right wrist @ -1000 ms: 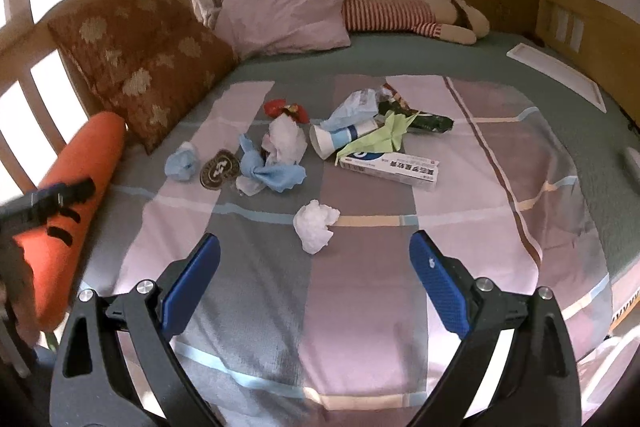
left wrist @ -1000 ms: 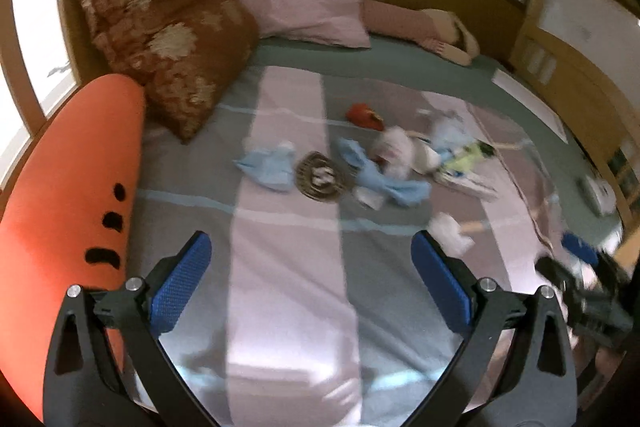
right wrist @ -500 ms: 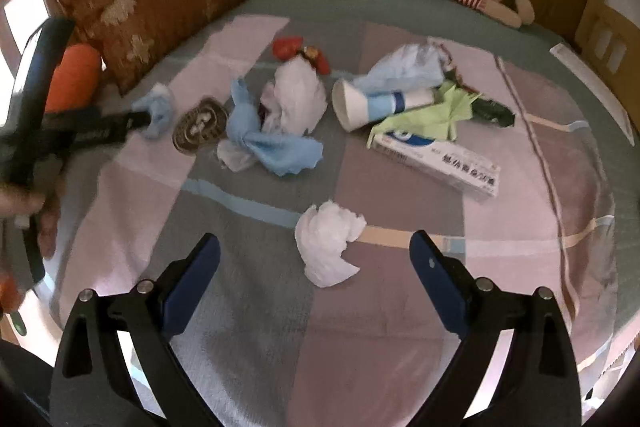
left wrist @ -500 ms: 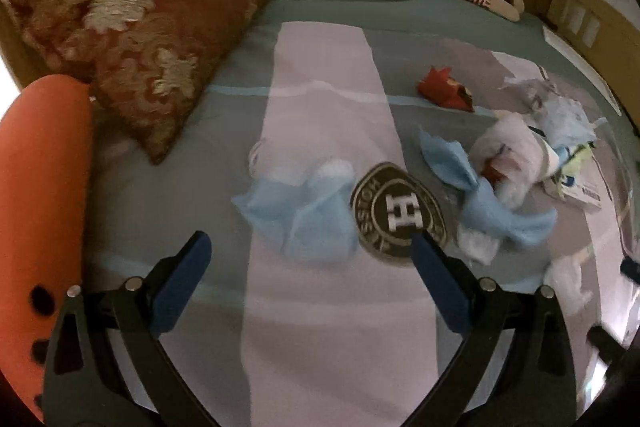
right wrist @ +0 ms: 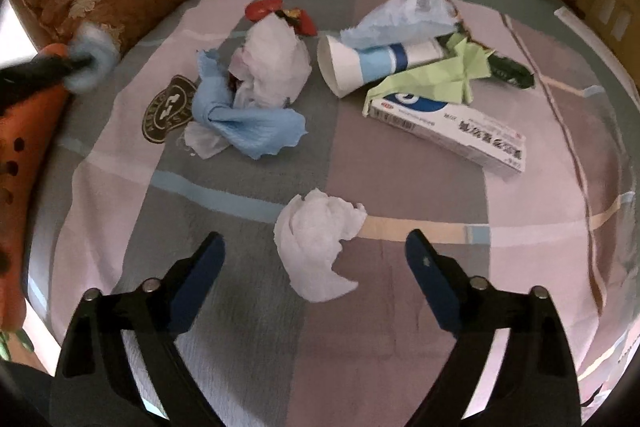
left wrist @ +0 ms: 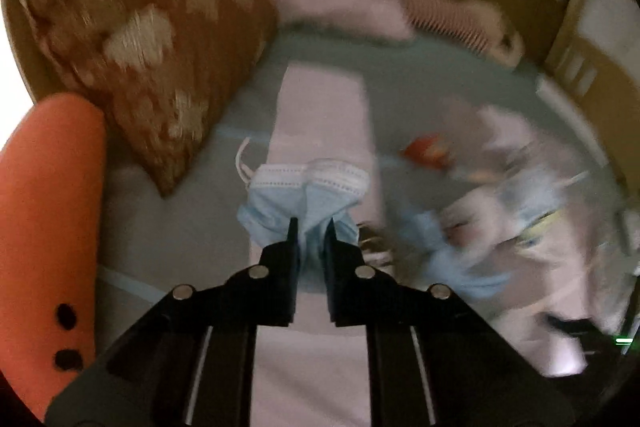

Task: Collect trash
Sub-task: 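Grasp the white crumpled tissue with the right tool while the left tool holds the mask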

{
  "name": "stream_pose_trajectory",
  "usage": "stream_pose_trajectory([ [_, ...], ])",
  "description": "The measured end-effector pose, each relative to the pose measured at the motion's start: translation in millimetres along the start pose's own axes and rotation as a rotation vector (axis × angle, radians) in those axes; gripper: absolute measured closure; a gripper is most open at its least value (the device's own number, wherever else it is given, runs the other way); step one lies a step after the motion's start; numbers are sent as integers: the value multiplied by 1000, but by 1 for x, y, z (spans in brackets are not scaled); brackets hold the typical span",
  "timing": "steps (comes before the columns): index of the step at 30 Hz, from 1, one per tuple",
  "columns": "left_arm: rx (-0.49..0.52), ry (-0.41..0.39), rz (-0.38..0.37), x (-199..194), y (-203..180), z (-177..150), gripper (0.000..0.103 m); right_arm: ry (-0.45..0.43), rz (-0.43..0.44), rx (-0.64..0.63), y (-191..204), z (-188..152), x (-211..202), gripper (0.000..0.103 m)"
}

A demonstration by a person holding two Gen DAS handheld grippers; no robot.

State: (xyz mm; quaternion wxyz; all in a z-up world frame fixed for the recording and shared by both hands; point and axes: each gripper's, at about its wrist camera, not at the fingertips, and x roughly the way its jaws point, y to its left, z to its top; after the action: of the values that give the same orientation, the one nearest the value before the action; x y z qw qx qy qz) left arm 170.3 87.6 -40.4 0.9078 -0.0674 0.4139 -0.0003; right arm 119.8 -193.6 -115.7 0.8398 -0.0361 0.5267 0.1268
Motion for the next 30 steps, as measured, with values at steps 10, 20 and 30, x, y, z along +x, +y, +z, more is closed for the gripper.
stream_pose_trajectory([
  [10,100,-142,-119,-122,-67,-52,90,2,69,-2,10,4,-12,83],
  [20,210,-78,-126,-110,-103,-97,88,-332,66,19,15,-22,-131,84],
  [30,184,-54,-112,-94,-95,-96,88,-365,48,3,17,-28,-144,84],
])
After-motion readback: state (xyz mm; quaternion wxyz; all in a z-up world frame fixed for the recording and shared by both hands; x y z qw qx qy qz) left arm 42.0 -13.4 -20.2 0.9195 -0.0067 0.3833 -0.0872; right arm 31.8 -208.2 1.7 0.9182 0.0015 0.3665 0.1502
